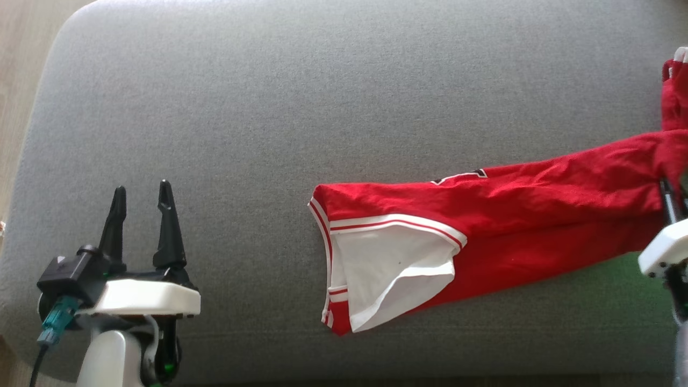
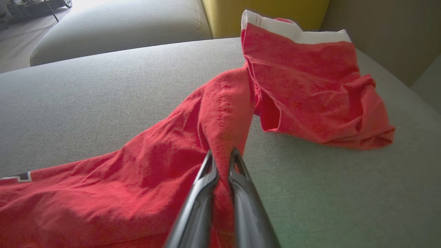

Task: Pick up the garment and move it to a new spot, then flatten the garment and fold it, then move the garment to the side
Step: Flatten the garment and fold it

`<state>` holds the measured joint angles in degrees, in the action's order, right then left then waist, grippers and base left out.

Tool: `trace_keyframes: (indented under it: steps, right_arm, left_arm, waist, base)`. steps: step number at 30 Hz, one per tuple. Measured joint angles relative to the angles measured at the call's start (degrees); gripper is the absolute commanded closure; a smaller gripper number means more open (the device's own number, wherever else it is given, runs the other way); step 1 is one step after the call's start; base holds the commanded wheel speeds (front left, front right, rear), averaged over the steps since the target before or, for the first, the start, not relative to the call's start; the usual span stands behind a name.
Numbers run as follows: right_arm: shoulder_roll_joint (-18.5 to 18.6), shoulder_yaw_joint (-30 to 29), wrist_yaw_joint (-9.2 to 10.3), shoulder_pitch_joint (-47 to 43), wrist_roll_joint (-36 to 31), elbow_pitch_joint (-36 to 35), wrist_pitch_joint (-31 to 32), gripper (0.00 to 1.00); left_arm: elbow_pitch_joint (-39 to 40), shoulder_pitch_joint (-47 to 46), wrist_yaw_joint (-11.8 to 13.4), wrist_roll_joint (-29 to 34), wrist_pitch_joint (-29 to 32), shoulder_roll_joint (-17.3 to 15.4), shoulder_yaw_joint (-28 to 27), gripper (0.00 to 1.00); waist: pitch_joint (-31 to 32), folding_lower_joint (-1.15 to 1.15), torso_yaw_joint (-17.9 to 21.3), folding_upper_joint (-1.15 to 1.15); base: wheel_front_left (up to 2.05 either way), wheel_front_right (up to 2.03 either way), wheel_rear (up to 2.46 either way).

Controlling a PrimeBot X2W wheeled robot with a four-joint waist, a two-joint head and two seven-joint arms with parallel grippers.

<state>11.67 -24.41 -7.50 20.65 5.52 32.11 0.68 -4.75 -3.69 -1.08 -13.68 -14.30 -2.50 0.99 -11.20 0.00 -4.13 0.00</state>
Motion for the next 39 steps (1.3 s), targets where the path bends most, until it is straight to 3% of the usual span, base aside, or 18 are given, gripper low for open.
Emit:
trace_keyframes:
  steps: [5, 20, 28, 39]
  right_arm:
    - [-1.44, 4.24, 0.00, -0.23, 0.89, -0.99, 0.44, 1.00]
    - [-7.64, 14.28, 0.00, -6.49, 8.37, -17.27, 9.11, 1.00]
    - [-8.35, 17.71, 0.00, -8.64, 13.29, -23.39, 12.59, 1.00]
    - [-8.43, 24.64, 0.00, -12.30, 26.13, -26.54, 14.47, 1.00]
  left_arm:
    - [-0.01, 0.01, 0.01, 0.00, 0.00, 0.01, -0.29, 0.00]
    - [0.74, 1.27, -0.03, 0.00, 0.00, 0.08, -2.18, 0.00]
    - [0.78, 1.91, -0.46, 0.00, 0.00, 0.08, -3.02, 0.00]
    - [0.71, 2.26, -0.44, 0.00, 0.00, 0.08, -3.44, 0.00]
  waist:
    - [1.04, 0.00, 0.69, 0.00]
    - [4.37, 0.00, 3.13, 0.00]
    - [4.64, 0.00, 3.01, 0.00]
    - [5.76, 0.00, 3.45, 0.00]
  base:
    - [0.00, 0.00, 0.00]
    - [0.00, 0.00, 0.00]
    - [0.00, 0.00, 0.00]
    - [0.00, 0.00, 0.00]
